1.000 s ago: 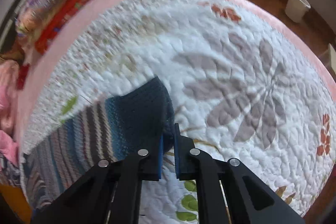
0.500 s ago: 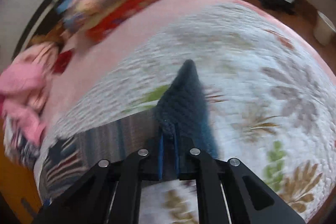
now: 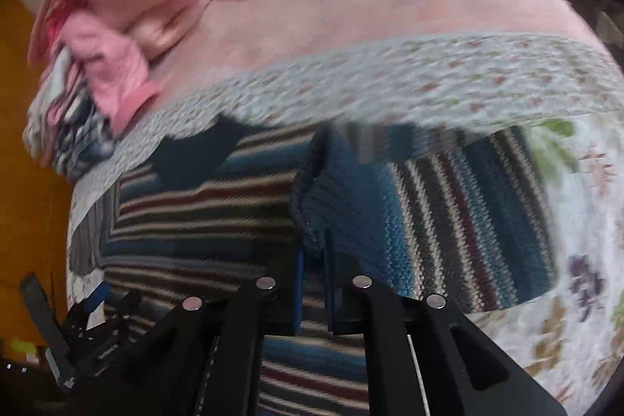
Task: Fold small clothes
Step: 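Fold the held sleeve across the sweater body with the right tool, release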
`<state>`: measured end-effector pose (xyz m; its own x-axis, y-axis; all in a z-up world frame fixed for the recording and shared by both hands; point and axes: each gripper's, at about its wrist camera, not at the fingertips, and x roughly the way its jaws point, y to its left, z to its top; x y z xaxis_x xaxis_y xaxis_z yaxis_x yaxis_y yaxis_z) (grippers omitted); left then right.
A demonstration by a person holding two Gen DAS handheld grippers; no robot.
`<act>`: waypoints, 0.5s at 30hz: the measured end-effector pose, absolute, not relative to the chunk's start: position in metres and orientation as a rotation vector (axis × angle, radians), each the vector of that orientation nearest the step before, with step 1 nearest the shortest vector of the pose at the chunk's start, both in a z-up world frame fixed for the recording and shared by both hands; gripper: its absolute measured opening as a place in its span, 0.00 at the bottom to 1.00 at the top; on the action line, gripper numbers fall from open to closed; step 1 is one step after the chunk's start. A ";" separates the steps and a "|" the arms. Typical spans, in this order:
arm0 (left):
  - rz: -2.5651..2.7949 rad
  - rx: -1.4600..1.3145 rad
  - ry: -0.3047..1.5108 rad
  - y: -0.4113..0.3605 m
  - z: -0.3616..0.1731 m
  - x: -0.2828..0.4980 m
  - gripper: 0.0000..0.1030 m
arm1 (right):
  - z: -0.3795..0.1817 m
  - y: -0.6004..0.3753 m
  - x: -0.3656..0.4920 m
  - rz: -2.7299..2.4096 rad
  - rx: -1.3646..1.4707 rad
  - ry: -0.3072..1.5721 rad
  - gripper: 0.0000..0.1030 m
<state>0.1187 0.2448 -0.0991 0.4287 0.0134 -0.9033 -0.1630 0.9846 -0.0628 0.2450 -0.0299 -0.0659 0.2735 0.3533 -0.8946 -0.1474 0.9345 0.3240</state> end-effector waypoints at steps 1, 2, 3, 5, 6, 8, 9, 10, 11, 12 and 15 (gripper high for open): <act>0.109 -0.150 1.127 0.245 -0.100 0.119 0.97 | -0.070 -0.019 0.243 0.351 0.183 1.256 0.08; 0.107 -0.155 1.129 0.247 -0.101 0.119 0.97 | -0.076 -0.005 0.240 0.359 0.155 1.266 0.08; 0.106 -0.160 1.130 0.248 -0.102 0.119 0.97 | -0.081 0.004 0.237 0.362 0.128 1.274 0.08; 0.100 -0.170 1.134 0.249 -0.104 0.120 0.97 | -0.093 0.017 0.233 0.365 0.091 1.295 0.08; 0.096 -0.172 1.134 0.249 -0.105 0.120 0.97 | -0.097 0.018 0.232 0.365 0.083 1.302 0.08; 0.090 -0.167 1.137 0.248 -0.108 0.119 0.97 | -0.103 0.017 0.230 0.372 0.087 1.310 0.08; 0.088 -0.162 1.139 0.246 -0.109 0.119 0.97 | -0.106 0.016 0.230 0.384 0.093 1.317 0.09; 0.085 -0.160 1.140 0.245 -0.109 0.119 0.97 | -0.108 0.017 0.231 0.395 0.098 1.324 0.13; 0.076 -0.160 1.143 0.242 -0.110 0.119 0.97 | -0.109 0.015 0.231 0.408 0.110 1.332 0.15; 0.063 -0.160 1.146 0.240 -0.110 0.118 0.97 | -0.108 0.010 0.230 0.423 0.142 1.342 0.16; 0.014 -0.156 1.151 0.226 -0.108 0.116 0.97 | -0.089 -0.005 0.234 0.473 0.273 1.342 0.26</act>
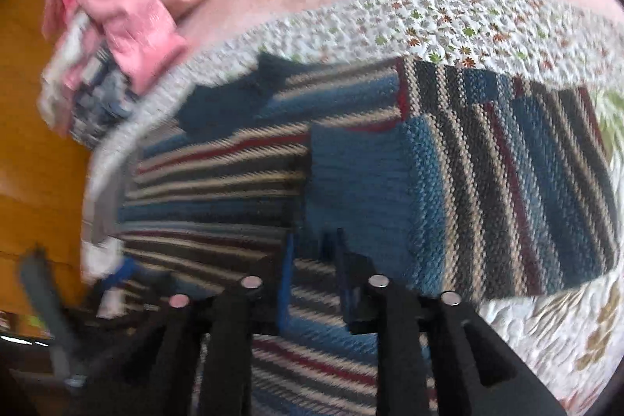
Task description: Fold small clothes
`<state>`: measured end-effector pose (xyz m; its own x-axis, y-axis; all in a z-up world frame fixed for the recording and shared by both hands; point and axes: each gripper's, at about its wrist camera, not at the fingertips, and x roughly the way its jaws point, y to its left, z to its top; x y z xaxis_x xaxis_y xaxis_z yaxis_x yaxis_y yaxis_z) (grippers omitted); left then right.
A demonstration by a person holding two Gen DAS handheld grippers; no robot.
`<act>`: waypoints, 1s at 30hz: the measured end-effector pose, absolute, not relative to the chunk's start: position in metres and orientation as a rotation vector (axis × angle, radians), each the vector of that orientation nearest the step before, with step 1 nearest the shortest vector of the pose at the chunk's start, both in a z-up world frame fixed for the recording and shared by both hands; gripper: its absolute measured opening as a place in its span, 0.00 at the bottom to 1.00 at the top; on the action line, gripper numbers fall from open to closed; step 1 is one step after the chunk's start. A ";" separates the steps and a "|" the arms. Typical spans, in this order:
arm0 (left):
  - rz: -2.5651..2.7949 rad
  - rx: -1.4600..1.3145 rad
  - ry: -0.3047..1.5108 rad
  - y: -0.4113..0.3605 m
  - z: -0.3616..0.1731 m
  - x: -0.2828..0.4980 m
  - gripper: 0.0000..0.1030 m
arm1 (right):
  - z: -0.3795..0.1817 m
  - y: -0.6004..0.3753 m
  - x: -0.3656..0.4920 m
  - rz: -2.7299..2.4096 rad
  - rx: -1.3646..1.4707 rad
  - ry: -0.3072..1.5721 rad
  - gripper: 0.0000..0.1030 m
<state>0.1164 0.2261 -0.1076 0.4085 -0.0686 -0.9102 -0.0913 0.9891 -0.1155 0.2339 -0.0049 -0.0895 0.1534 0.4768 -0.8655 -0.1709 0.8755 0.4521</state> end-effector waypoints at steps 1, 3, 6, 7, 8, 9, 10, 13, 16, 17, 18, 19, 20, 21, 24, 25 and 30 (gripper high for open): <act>-0.004 -0.155 1.154 0.221 -0.106 0.117 0.97 | -0.080 -0.013 0.233 0.476 0.301 1.325 0.30; -0.059 -0.163 1.169 0.206 -0.104 0.120 0.97 | -0.059 -0.031 0.230 0.425 0.311 1.286 0.32; -0.161 -0.192 1.203 0.177 -0.103 0.132 0.97 | -0.039 -0.059 0.223 0.345 0.300 1.263 0.33; -0.196 -0.215 1.227 0.166 -0.105 0.139 0.97 | -0.035 -0.070 0.222 0.333 0.315 1.253 0.33; -0.211 -0.229 1.244 0.158 -0.107 0.145 0.97 | -0.030 -0.083 0.221 0.326 0.351 1.242 0.33; -0.225 -0.244 1.265 0.148 -0.111 0.151 0.97 | -0.029 -0.092 0.223 0.326 0.384 1.236 0.33; -0.229 -0.256 1.285 0.139 -0.116 0.156 0.97 | -0.029 -0.099 0.224 0.327 0.417 1.229 0.33; -0.232 -0.288 1.351 0.114 -0.136 0.173 0.96 | -0.031 -0.120 0.229 0.318 0.469 1.220 0.33; -0.240 -0.313 1.392 0.094 -0.148 0.185 0.96 | -0.040 -0.130 0.235 0.308 0.491 1.233 0.33; -0.230 -0.316 1.402 0.087 -0.152 0.190 0.96 | -0.042 -0.134 0.237 0.305 0.503 1.237 0.33; -0.226 -0.318 1.409 0.082 -0.155 0.194 0.95 | -0.045 -0.139 0.237 0.298 0.518 1.238 0.33; -0.229 -0.322 1.416 0.080 -0.156 0.196 0.92 | -0.048 -0.142 0.238 0.294 0.524 1.239 0.33; -0.235 -0.322 1.426 0.074 -0.159 0.199 0.81 | -0.050 -0.146 0.239 0.290 0.527 1.240 0.33; -0.236 -0.315 1.438 0.068 -0.161 0.201 0.66 | -0.051 -0.150 0.240 0.285 0.530 1.240 0.33; -0.187 -0.260 1.430 0.058 -0.160 0.201 0.54 | -0.057 -0.161 0.242 0.268 0.545 1.242 0.33; -0.159 -0.236 1.425 0.056 -0.160 0.201 0.47 | -0.059 -0.164 0.243 0.260 0.551 1.244 0.33; -0.170 -0.290 1.373 0.065 -0.141 0.199 0.11 | -0.069 -0.173 0.247 0.216 0.546 1.258 0.33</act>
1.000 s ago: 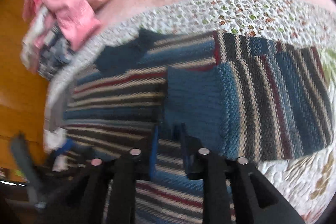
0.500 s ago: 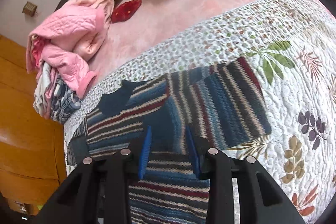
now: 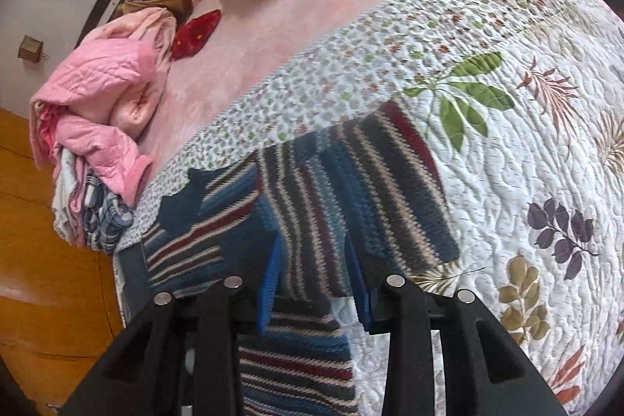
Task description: Fold small clothes
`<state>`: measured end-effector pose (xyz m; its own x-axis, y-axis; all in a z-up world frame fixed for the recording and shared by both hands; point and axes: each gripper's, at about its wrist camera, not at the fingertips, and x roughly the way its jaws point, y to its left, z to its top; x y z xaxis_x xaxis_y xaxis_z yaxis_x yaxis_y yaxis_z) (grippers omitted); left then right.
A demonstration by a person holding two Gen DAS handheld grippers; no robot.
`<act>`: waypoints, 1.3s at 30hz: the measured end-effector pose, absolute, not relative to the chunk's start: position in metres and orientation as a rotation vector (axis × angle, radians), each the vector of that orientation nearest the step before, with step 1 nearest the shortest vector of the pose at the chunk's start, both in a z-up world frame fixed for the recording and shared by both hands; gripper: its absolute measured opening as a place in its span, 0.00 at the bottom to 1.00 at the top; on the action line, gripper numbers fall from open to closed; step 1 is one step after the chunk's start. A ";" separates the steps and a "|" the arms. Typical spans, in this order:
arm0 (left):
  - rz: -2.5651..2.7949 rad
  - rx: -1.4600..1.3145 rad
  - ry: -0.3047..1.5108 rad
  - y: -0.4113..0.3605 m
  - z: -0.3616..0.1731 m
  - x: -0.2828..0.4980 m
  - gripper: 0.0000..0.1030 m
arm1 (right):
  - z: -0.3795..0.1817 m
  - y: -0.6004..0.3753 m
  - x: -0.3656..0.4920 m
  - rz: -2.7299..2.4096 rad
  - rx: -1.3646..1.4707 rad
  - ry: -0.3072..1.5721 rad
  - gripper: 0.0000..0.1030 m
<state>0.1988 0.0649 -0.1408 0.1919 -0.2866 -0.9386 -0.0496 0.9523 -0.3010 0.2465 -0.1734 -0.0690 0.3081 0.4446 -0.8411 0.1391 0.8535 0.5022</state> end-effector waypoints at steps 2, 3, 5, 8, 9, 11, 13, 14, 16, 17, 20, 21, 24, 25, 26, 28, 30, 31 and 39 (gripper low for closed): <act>-0.188 -0.279 1.315 0.066 -0.121 0.194 0.10 | -0.073 -0.176 0.248 0.201 0.551 1.265 0.33; -0.199 -0.278 1.295 0.068 -0.114 0.192 0.10 | -0.075 -0.178 0.249 0.192 0.556 1.267 0.33; -0.220 -0.280 1.246 0.073 -0.095 0.187 0.09 | -0.079 -0.183 0.250 0.172 0.564 1.271 0.33; -0.215 -0.275 1.180 0.089 -0.069 0.182 0.09 | -0.083 -0.187 0.252 0.146 0.560 1.278 0.33; -0.209 -0.265 1.163 0.098 -0.063 0.178 0.09 | -0.084 -0.187 0.252 0.141 0.554 1.279 0.33; -0.189 -0.244 1.129 0.113 -0.050 0.176 0.09 | -0.085 -0.184 0.252 0.145 0.539 1.280 0.33; -0.170 -0.249 1.116 0.131 -0.041 0.177 0.09 | -0.086 -0.179 0.252 0.153 0.518 1.284 0.33; -0.156 -0.256 1.111 0.143 -0.038 0.176 0.09 | -0.087 -0.176 0.253 0.159 0.509 1.287 0.33; -0.124 -0.257 1.100 0.167 -0.031 0.174 0.09 | -0.093 -0.167 0.254 0.171 0.492 1.307 0.33; -0.111 -0.255 1.095 0.174 -0.030 0.176 0.09 | -0.098 -0.162 0.255 0.179 0.488 1.324 0.33; -0.066 -0.256 1.079 0.205 -0.024 0.173 0.09 | -0.112 -0.150 0.256 0.199 0.472 1.356 0.33; -0.051 -0.258 1.074 0.216 -0.023 0.172 0.09 | -0.114 -0.146 0.256 0.207 0.462 1.361 0.33; -0.005 -0.273 1.068 0.245 -0.020 0.170 0.09 | -0.119 -0.132 0.255 0.239 0.432 1.376 0.34; 0.007 -0.277 1.065 0.254 -0.020 0.170 0.09 | -0.120 -0.127 0.255 0.254 0.432 1.379 0.35; 0.021 -0.280 1.063 0.265 -0.021 0.170 0.09 | -0.122 -0.123 0.254 0.269 0.438 1.383 0.36; 0.034 -0.283 1.068 0.276 -0.026 0.174 0.09 | -0.126 -0.112 0.253 0.307 0.451 1.398 0.36; 0.041 -0.297 1.088 0.288 -0.038 0.175 0.09 | -0.133 -0.100 0.252 0.329 0.441 1.418 0.36; 0.043 -0.304 1.101 0.291 -0.046 0.175 0.09 | -0.136 -0.095 0.252 0.330 0.429 1.427 0.36; 0.132 -0.291 1.232 0.316 -0.128 0.177 0.13 | -0.157 -0.088 0.254 0.243 0.294 1.462 0.32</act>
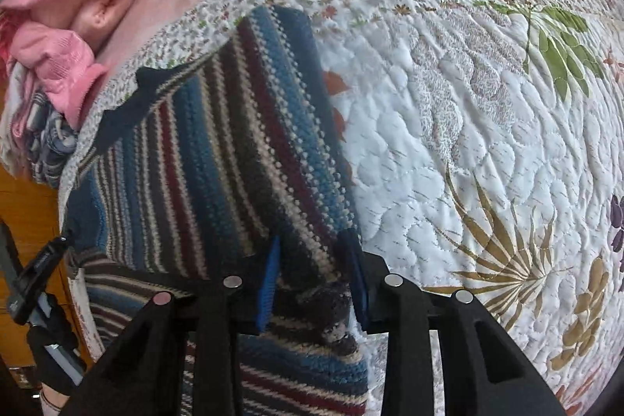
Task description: Fold small clothes
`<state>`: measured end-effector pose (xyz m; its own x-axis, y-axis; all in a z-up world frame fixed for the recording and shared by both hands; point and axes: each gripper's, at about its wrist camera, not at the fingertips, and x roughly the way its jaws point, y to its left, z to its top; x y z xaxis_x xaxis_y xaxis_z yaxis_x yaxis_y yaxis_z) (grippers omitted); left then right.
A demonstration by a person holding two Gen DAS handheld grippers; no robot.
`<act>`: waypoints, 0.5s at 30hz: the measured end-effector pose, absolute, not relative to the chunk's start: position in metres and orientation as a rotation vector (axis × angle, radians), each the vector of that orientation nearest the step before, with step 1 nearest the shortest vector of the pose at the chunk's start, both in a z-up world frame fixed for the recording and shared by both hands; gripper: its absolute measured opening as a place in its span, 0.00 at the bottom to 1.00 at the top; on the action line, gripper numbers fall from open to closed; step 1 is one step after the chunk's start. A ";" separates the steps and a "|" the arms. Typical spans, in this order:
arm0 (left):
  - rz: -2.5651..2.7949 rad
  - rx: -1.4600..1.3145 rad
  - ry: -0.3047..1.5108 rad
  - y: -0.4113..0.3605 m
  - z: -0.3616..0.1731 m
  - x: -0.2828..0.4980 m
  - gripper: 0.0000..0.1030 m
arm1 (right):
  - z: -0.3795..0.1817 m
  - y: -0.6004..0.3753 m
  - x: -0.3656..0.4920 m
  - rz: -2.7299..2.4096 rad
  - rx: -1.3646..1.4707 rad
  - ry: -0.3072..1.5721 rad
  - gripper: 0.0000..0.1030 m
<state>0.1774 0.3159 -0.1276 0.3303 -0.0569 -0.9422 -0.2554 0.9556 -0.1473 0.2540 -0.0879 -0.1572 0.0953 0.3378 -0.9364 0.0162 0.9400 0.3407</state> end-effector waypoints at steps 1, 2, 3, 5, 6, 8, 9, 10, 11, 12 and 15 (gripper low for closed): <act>0.143 -0.292 1.251 0.320 -0.136 0.177 0.14 | -0.157 -0.088 0.255 0.242 0.290 1.462 0.32; 0.156 -0.296 1.270 0.324 -0.145 0.176 0.16 | -0.157 -0.089 0.255 0.239 0.278 1.462 0.32; 0.167 -0.299 1.282 0.328 -0.150 0.175 0.16 | -0.157 -0.089 0.256 0.238 0.268 1.461 0.32; 0.166 -0.328 1.280 0.337 -0.149 0.171 0.22 | -0.156 -0.089 0.257 0.237 0.247 1.460 0.32; 0.172 -0.335 1.279 0.340 -0.147 0.169 0.23 | -0.154 -0.087 0.256 0.238 0.238 1.459 0.33; 0.187 -0.364 1.262 0.351 -0.133 0.164 0.21 | -0.146 -0.084 0.259 0.230 0.212 1.448 0.33; 0.187 -0.386 1.242 0.355 -0.125 0.162 0.21 | -0.133 -0.083 0.259 0.220 0.192 1.411 0.34; 0.182 -0.406 1.212 0.357 -0.113 0.159 0.21 | -0.123 -0.080 0.259 0.222 0.183 1.377 0.35; 0.174 -0.405 1.195 0.356 -0.105 0.158 0.21 | -0.113 -0.077 0.259 0.234 0.178 1.346 0.35; 0.163 -0.393 1.180 0.352 -0.098 0.158 0.21 | -0.104 -0.073 0.259 0.258 0.181 1.323 0.35; 0.103 -0.333 1.158 0.325 -0.087 0.162 0.25 | -0.096 -0.054 0.256 0.348 0.199 1.321 0.35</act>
